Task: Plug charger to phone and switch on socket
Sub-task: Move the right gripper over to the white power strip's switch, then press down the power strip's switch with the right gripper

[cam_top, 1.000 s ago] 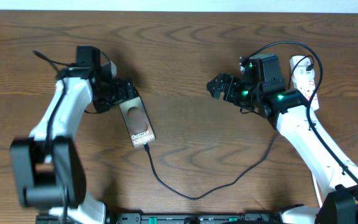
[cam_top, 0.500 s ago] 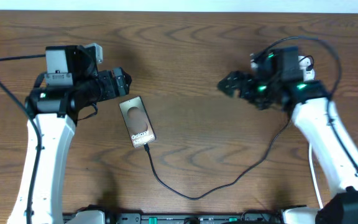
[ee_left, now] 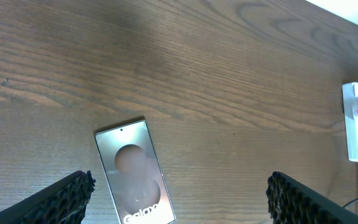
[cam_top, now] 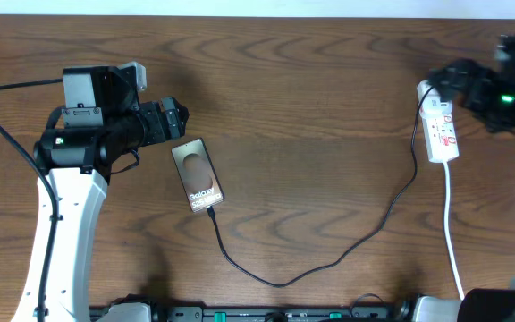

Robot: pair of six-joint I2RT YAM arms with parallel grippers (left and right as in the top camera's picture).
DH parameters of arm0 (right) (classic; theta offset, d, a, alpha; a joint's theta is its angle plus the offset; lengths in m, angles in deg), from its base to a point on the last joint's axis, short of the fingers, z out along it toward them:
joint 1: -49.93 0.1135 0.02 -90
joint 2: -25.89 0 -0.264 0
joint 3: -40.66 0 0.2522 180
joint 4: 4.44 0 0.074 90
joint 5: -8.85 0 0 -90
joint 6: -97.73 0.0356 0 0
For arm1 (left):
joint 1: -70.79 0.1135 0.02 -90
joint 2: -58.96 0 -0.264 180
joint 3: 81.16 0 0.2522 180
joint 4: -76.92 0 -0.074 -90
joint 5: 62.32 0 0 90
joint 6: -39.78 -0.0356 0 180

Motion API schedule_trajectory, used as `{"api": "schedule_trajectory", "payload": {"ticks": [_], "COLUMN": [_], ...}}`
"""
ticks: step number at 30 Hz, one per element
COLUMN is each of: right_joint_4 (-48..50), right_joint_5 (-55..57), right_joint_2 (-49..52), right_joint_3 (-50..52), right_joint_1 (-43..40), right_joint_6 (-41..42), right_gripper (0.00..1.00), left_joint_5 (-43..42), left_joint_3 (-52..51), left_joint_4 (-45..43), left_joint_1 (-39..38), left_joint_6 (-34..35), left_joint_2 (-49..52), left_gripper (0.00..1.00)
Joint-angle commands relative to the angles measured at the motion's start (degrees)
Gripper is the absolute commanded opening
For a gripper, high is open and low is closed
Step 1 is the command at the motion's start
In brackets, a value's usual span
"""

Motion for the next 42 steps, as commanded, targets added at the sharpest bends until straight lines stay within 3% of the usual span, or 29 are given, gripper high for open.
{"api": "schedule_trajectory", "payload": {"ticks": [1,10,17,32,42], "right_joint_4": [-0.5,2.7,8.5,14.2,15.4], "right_joint_5": [-3.7,-5.1,-5.9,-8.7,-7.1], "right_joint_2": [4.6,22.9,30.1,34.9,34.9], "right_joint_3": [-1.0,-1.0,-1.0,-1.0,-1.0], "right_joint_1": [-5.7,-10.9,-10.6,-7.7,-6.3], "right_joint_6": [-6.1,-17.1,-20.5,-23.0,-20.1], "right_gripper": [0.99,0.99,0.99,0.99,0.99], "left_joint_5": [0.3,0.3,0.3,0.3,0.3], "left_joint_3": [1.1,1.1,1.1,1.1,1.1], "left_joint_4": [0.3,1.0,1.1,1.1,1.1], "left_joint_1": [0.3,0.3,0.3,0.3,0.3], "left_joint_6": [-1.4,-1.4,-1.4,-1.4,-1.4], "left_joint_2": [-0.1,-0.1,-0.1,-0.1,-0.1], "left_gripper": [0.91,0.91,0.91,0.91,0.91]}}
